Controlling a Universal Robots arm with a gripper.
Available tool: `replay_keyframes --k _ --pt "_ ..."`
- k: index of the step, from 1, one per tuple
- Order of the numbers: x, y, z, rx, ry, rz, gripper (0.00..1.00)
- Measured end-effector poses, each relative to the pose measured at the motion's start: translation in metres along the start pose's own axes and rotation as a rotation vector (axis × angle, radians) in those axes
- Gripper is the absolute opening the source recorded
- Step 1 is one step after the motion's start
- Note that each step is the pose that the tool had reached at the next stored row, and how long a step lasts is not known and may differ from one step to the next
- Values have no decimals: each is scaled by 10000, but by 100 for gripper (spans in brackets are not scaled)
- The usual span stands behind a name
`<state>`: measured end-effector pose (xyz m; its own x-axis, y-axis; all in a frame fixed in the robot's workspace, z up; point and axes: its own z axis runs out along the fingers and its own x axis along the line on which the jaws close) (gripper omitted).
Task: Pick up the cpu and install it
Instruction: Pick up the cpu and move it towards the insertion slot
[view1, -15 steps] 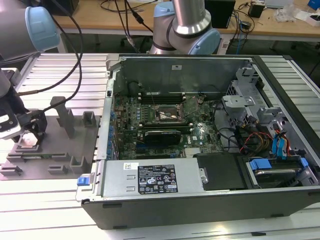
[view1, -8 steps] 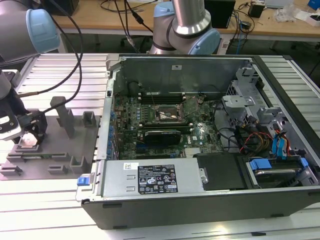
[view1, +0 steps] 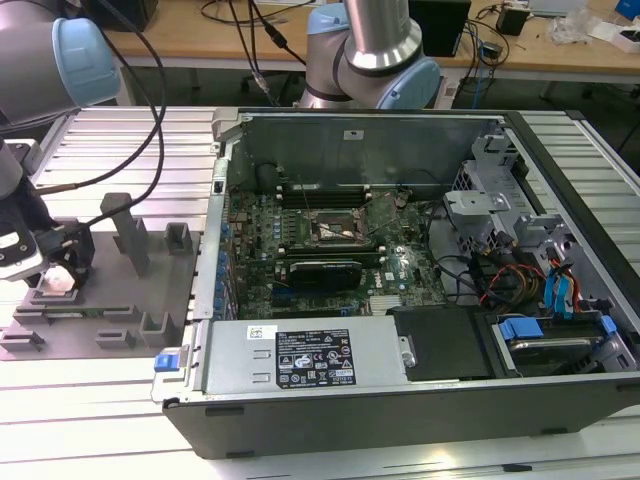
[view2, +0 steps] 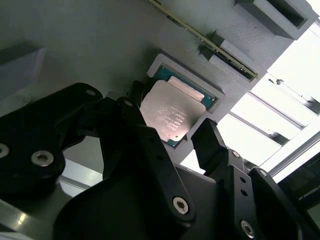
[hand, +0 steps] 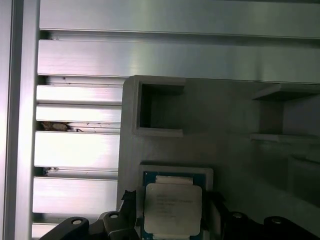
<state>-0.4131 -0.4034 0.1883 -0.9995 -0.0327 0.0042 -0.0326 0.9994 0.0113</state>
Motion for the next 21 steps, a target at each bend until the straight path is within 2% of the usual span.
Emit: replay_keyframes --k 1,2,9,10,21 --pt "-5 0 -1 0 1 1 66" --pt "-6 0 -1 1 2 1 58" --pt "-7 0 -1 0 2 1 59" --pt "-7 0 0 0 1 1 65" --pt "-8 0 -10 0 1 0 64"
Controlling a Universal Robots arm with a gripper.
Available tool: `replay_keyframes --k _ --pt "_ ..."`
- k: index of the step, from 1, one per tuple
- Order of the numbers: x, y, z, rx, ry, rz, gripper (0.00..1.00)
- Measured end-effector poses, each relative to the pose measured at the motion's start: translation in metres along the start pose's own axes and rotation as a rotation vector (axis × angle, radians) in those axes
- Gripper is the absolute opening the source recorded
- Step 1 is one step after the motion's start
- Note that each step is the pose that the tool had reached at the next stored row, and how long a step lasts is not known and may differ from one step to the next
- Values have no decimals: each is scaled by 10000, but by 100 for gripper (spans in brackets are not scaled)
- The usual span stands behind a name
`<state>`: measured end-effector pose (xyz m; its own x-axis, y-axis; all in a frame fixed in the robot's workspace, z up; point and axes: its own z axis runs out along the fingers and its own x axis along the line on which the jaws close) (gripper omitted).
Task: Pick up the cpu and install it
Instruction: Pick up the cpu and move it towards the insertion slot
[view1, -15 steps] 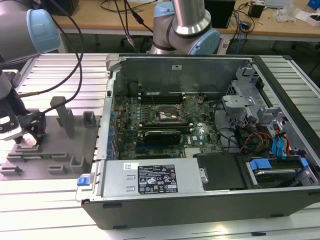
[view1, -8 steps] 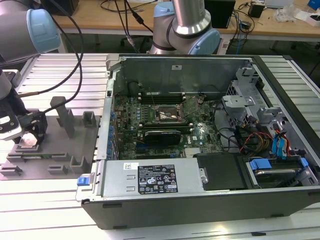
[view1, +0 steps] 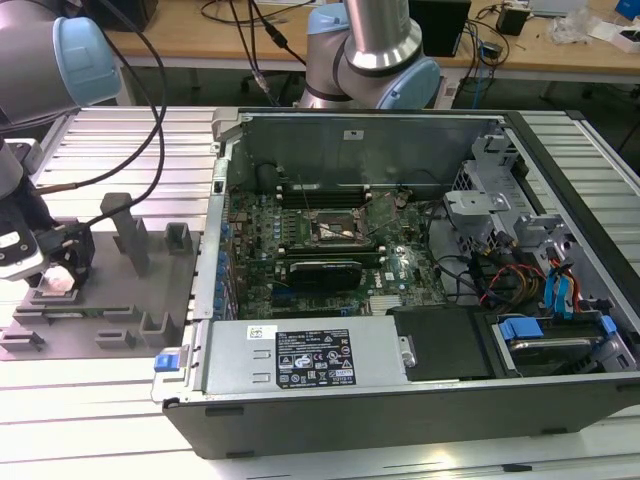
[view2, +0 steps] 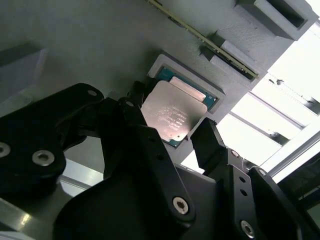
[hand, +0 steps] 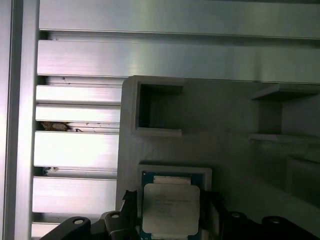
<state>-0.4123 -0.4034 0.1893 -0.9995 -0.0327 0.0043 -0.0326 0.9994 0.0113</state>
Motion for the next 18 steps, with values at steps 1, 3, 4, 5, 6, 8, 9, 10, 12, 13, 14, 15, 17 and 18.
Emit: replay_keyframes --k 1,3,4,5,6,8,9,10,12,13,14,15,17,18 --pt "0 0 -1 1 1 0 57" --pt "0 0 -1 0 1 0 55" --pt "0 0 -1 1 1 0 55" --pt "0 0 -1 0 0 0 55" --pt "0 0 -1 0 1 0 55" --pt "1 0 -7 1 2 0 55" --pt "1 0 -22 1 3 1 55" --pt "1 1 -36 0 2 1 55" --pt "1 1 -68 0 1 1 55" --pt "1 1 -84 0 0 1 55" --pt "1 1 -105 0 1 1 55" --pt "1 2 -124 1 1 1 55" --pt "1 2 -160 0 1 0 55" --pt "1 2 -168 0 1 1 55"
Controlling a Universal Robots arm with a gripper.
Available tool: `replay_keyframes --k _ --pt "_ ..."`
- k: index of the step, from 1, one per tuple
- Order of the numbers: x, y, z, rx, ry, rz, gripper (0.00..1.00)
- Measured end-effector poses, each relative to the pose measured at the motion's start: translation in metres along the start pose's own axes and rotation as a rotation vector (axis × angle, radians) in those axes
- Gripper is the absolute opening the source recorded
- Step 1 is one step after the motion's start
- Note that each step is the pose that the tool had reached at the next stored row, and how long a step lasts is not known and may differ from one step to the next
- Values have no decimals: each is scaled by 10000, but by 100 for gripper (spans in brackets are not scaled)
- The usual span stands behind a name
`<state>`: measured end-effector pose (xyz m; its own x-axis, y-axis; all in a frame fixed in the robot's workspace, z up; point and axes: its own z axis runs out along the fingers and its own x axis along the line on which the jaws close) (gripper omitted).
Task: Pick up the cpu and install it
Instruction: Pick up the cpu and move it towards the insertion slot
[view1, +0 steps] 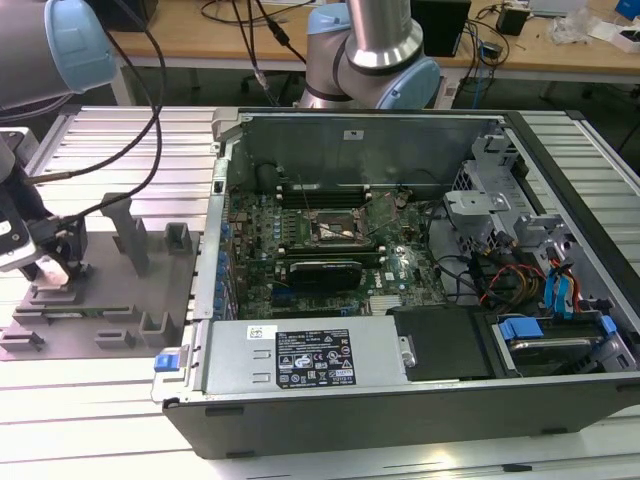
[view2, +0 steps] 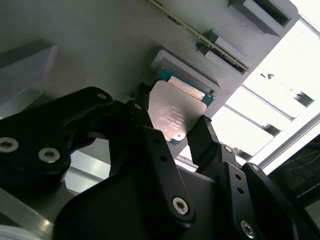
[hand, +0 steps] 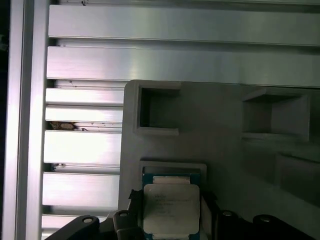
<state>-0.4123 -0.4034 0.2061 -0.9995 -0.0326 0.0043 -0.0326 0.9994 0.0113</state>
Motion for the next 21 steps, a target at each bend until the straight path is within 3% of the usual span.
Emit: replay_keyframes --k 13,16,21 --pt "1 0 -12 3 4 0 55" --pt "1 0 -48 1 1 0 55" --pt "1 2 -189 0 0 0 55"
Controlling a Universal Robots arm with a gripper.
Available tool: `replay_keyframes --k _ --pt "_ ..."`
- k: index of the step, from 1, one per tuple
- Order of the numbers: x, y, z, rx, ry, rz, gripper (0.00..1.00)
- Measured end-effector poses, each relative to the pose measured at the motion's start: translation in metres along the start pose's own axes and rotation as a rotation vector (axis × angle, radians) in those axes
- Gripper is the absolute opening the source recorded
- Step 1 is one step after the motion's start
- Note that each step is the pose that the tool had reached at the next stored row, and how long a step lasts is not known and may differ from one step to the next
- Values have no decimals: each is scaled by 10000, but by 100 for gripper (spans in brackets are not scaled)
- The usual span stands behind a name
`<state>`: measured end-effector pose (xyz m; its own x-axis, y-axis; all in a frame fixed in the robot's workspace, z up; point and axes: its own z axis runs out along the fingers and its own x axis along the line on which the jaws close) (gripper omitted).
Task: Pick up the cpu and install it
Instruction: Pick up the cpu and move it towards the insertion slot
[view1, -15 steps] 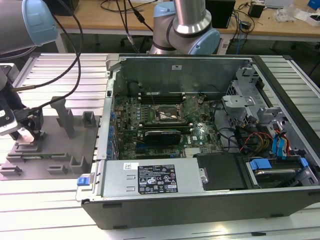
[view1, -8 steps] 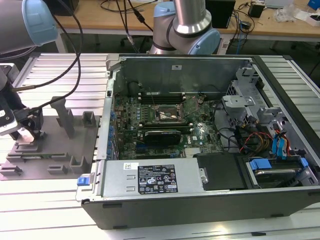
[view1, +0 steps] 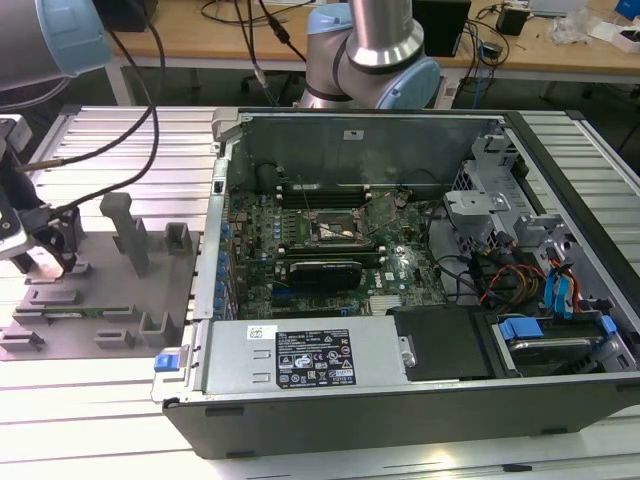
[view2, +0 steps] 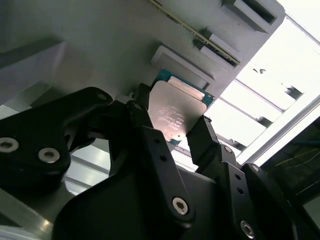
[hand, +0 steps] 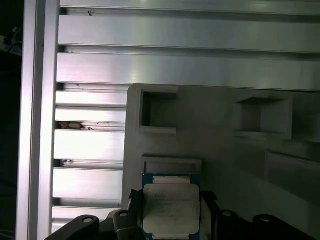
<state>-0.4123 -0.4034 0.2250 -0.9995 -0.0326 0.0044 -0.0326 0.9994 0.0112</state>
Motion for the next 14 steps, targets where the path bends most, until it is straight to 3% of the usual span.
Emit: replay_keyframes --k 14 --pt "1 4 -394 0 0 0 55"
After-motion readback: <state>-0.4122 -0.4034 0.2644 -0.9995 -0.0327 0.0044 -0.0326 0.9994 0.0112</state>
